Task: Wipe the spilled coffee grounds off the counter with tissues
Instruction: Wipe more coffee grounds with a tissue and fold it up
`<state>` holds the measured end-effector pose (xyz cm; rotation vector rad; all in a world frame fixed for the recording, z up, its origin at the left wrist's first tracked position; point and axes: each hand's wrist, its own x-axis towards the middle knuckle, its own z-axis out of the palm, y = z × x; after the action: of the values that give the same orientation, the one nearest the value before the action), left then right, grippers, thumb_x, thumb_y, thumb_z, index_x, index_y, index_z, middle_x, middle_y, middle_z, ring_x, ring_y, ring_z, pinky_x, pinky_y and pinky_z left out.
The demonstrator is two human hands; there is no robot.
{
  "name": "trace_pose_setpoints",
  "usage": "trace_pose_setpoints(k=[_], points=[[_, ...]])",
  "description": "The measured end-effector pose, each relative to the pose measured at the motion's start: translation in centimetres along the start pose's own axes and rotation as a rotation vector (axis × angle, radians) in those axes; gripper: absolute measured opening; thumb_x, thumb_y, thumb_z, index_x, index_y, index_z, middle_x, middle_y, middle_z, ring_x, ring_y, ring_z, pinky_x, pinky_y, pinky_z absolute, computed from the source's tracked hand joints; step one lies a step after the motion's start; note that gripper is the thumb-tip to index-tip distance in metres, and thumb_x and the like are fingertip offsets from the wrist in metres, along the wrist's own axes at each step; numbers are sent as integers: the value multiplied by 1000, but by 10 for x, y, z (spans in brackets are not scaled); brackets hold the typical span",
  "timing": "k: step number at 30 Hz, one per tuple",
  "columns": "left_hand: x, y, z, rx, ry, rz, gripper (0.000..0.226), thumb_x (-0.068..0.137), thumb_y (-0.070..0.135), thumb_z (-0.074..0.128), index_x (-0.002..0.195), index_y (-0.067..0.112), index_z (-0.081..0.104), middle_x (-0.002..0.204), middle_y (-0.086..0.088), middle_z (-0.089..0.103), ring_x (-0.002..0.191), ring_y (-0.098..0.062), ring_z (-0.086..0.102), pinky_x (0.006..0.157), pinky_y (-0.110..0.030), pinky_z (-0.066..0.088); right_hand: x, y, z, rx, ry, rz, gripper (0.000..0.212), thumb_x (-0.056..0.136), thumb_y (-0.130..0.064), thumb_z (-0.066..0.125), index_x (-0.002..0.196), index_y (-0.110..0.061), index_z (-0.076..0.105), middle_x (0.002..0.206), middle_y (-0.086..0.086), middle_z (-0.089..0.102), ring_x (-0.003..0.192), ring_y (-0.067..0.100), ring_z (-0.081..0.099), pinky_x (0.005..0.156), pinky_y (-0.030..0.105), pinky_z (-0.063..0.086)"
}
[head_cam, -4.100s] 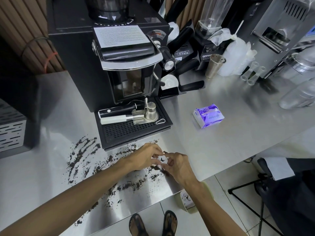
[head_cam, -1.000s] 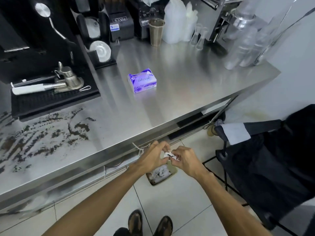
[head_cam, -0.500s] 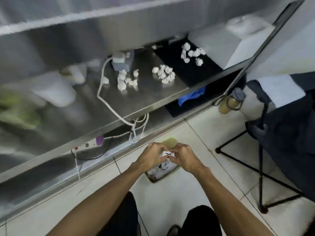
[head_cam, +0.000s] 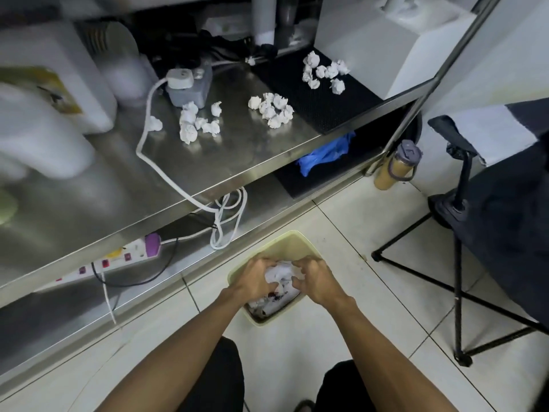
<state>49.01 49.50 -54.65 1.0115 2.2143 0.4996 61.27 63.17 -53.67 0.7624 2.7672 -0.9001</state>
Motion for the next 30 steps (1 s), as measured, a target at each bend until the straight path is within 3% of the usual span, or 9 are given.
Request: trace_pose_setpoints(k=[4,8,12,14,17,20,23,30], points=[[-32,29,-39,-12,67,13,38,82,23,71,119,14,66,133,4,51,114,-18,57,93,-31,47,-24,-34,-48,26,45,42,34,79,-19,72,112,-9,68,108,9,69,93,25,65,79,37,55],[-81,85,-106,-37,179,22,26,87,31,65,111,21,65,126,15,51,96,-10,58,89,-30,48,-59,-90,-124,14,145,14,25,82,-20,70,105,-10,71,103,8,69,92,24,65,75,38,56],[-132,152,-179,-14,314,129,21,89,32,63,107,22,67,123,12,54,114,-8,51,92,-19,38,-93,-148,-208,-14,188,-19,12,83,-22,68,88,-11,70,91,2,67,83,20,63,66,33,54],[-154,183,-215,24,389,190,26,89,36,63,112,23,66,126,10,54,117,-9,48,97,-24,37,-106,-172,-248,-4,204,-42,12,84,-25,68,87,-14,70,91,-1,67,85,17,63,67,33,54],[-182,224,-268,46,482,242,28,89,34,62,113,22,66,123,8,57,111,-10,50,96,-30,43,-120,-204,-305,21,254,-72,18,85,-29,68,100,-19,71,101,-5,68,95,13,61,75,28,52],[-199,258,-316,47,574,287,21,89,30,60,107,22,67,115,8,60,103,-9,52,89,-26,46,-121,-233,-354,19,328,-135,19,84,-29,70,99,-19,72,99,-6,69,93,13,62,75,24,49],[-207,277,-357,-33,626,280,19,89,29,57,103,22,67,111,10,60,102,-7,52,87,-22,45,-108,-261,-393,3,368,-249,18,83,-31,70,96,-19,73,91,-6,69,84,13,63,72,23,50],[-193,251,-447,-145,775,223,16,87,27,59,102,25,64,108,13,59,97,-7,55,80,-32,52,-44,-337,-439,8,442,-312,18,80,-23,74,97,-15,74,94,-1,70,85,18,64,71,28,52]])
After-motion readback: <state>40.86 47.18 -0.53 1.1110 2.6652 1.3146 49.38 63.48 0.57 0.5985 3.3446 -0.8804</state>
